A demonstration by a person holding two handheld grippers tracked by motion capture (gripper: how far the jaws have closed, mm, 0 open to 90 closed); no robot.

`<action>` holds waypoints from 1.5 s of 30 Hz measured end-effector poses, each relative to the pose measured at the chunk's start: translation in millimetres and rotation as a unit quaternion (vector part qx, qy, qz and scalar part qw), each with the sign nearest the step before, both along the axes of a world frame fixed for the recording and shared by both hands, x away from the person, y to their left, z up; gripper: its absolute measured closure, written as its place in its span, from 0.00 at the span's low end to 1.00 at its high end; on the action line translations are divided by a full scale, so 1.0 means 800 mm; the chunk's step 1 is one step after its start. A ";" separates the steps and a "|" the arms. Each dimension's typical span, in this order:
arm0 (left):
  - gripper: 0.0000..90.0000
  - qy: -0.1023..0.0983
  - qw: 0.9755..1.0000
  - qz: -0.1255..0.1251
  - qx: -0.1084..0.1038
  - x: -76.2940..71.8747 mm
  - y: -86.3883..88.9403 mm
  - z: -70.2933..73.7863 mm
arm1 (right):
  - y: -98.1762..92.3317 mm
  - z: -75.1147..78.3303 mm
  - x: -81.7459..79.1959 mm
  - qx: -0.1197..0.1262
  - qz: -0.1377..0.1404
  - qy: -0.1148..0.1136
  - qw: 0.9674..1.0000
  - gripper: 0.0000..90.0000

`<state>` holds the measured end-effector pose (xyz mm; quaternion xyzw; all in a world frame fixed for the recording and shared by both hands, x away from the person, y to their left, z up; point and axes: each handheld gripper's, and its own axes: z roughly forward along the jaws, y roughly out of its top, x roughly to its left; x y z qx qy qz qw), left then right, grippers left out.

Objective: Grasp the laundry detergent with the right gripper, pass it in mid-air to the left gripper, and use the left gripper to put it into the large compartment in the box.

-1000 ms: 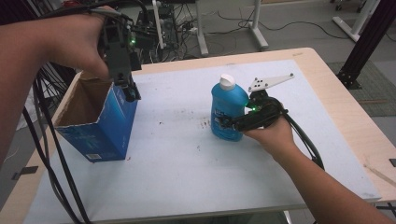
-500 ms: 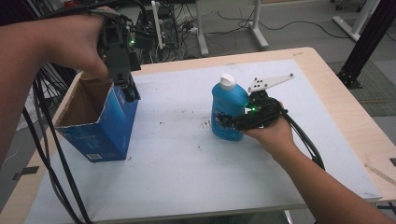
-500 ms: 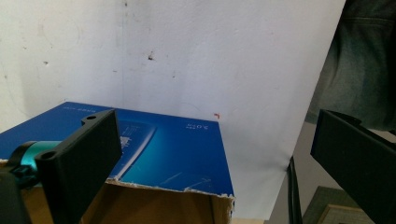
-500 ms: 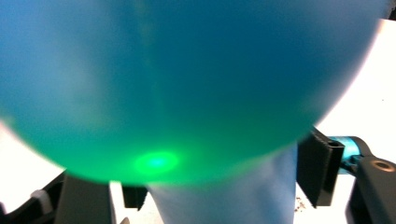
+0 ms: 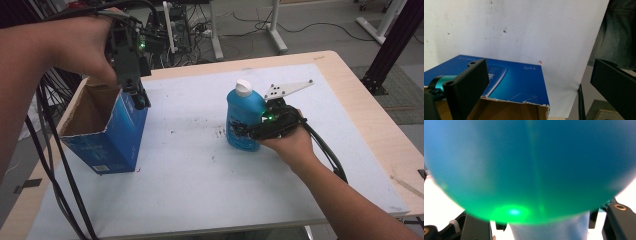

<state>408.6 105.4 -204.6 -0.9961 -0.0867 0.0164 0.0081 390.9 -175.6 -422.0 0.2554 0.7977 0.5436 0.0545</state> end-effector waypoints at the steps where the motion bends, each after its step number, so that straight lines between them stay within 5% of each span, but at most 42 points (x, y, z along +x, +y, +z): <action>1: 0.02 0.001 1.000 0.000 0.000 0.000 0.000 0.000 | 0.000 0.000 0.000 0.000 0.000 -0.001 1.000 0.42; 18: 0.02 0.000 1.000 -0.001 0.000 0.002 -0.004 -0.003 | 0.002 0.000 -0.004 -0.012 0.000 -0.042 0.999 0.51; 28: 0.02 0.002 1.000 -0.002 0.003 0.003 -0.005 -0.004 | 0.002 0.003 -0.005 -0.010 0.006 -0.042 0.999 0.52; 45: 0.02 -0.001 1.000 -0.018 -0.001 -0.008 -0.018 0.000 | 0.004 0.048 -0.020 -0.017 0.056 -0.058 0.997 0.52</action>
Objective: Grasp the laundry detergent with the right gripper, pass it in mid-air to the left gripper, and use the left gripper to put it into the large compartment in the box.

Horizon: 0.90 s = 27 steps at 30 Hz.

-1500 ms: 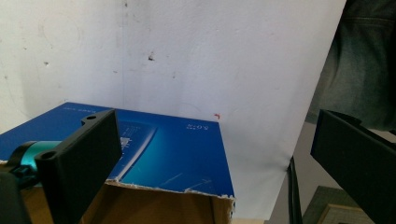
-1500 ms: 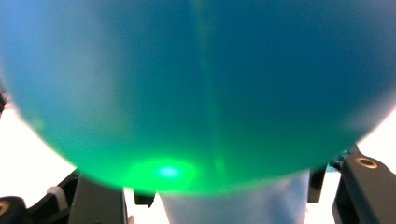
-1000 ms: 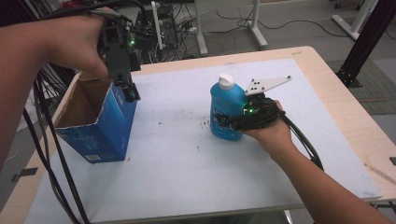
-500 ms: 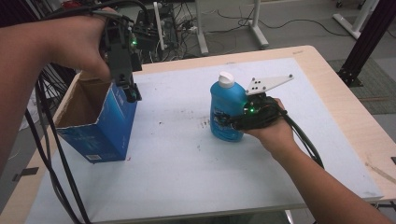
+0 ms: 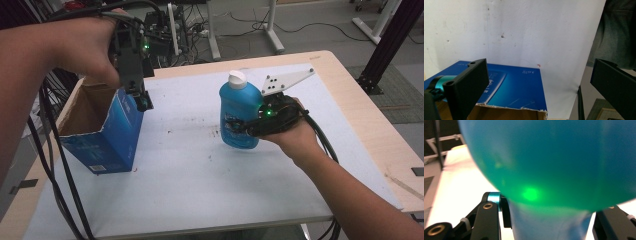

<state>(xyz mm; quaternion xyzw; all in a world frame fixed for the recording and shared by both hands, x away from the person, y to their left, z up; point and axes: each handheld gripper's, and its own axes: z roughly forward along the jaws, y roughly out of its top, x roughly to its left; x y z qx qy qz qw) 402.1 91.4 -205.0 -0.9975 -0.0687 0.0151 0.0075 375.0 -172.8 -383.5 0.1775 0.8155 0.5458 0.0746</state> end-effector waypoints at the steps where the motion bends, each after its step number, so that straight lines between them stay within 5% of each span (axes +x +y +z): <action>1: 0.02 0.000 1.000 -0.001 -0.001 -0.002 -0.001 0.000 | 0.002 0.003 -0.002 -0.001 0.005 -0.001 1.000 0.52; 27: 0.02 0.012 0.998 -0.063 -0.018 -0.048 -0.048 0.000 | 0.077 0.023 -0.033 -0.011 0.135 -0.010 0.991 0.52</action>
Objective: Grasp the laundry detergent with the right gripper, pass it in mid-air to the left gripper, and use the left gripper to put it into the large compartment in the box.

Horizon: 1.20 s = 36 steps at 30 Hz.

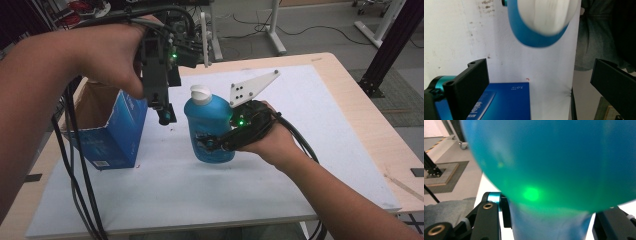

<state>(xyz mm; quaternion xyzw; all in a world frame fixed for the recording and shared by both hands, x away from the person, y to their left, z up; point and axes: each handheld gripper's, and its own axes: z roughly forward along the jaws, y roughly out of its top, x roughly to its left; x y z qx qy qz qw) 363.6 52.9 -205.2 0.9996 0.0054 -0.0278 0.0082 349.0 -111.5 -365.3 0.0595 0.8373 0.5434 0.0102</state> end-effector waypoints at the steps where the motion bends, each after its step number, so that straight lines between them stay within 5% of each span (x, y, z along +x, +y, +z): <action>1: 0.02 -0.001 1.000 0.000 0.001 -0.002 -0.001 -0.001 | 0.003 0.000 -0.001 0.000 0.003 0.002 1.000 0.52; 18: 0.02 0.003 1.000 -0.016 0.013 -0.016 -0.018 -0.019 | 0.041 0.006 -0.008 -0.002 0.037 0.006 0.999 0.52; 36: 0.02 -0.003 1.000 -0.019 0.023 -0.024 -0.024 -0.026 | 0.049 0.014 -0.009 0.010 0.044 0.007 0.999 0.52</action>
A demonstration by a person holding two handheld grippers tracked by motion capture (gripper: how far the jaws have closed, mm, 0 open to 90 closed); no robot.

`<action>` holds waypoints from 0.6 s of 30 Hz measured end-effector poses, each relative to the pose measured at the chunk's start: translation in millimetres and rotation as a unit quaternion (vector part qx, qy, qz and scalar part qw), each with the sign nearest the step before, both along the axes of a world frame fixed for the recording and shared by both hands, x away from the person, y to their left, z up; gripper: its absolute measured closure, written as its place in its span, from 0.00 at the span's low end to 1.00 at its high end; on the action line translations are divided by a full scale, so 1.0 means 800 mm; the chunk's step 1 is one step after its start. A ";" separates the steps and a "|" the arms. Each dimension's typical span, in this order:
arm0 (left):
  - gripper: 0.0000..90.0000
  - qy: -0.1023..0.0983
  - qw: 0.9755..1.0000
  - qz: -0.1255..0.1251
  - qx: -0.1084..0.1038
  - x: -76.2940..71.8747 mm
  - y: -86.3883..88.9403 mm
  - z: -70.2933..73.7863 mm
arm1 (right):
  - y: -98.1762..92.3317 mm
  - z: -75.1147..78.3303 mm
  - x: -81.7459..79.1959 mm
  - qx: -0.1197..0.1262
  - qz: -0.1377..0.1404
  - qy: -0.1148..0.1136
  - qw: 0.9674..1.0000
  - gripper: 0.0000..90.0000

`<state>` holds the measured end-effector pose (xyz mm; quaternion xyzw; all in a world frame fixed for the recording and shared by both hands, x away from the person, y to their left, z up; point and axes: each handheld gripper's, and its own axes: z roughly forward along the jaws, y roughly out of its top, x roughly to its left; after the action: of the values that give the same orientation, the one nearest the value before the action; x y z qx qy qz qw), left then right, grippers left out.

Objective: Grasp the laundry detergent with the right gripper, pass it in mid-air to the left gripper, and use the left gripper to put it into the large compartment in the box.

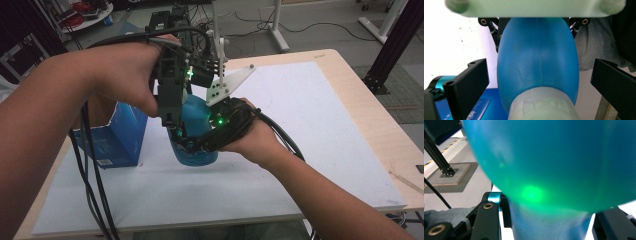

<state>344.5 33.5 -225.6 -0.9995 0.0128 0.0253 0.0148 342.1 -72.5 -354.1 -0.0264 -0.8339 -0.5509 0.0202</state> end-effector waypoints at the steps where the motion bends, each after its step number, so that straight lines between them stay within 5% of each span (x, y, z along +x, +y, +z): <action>1: 0.02 0.000 1.000 0.001 0.000 0.000 0.000 0.000 | 0.000 0.000 0.000 0.001 0.000 0.000 1.000 0.52; 18: 0.08 -0.006 1.000 0.004 0.004 0.000 -0.001 -0.005 | 0.002 0.001 0.000 0.009 0.002 0.004 1.000 0.52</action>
<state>344.1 32.3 -229.3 -0.9996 0.0082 0.0192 0.0191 342.0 -71.0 -353.4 -0.0267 -0.8289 -0.5582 0.0253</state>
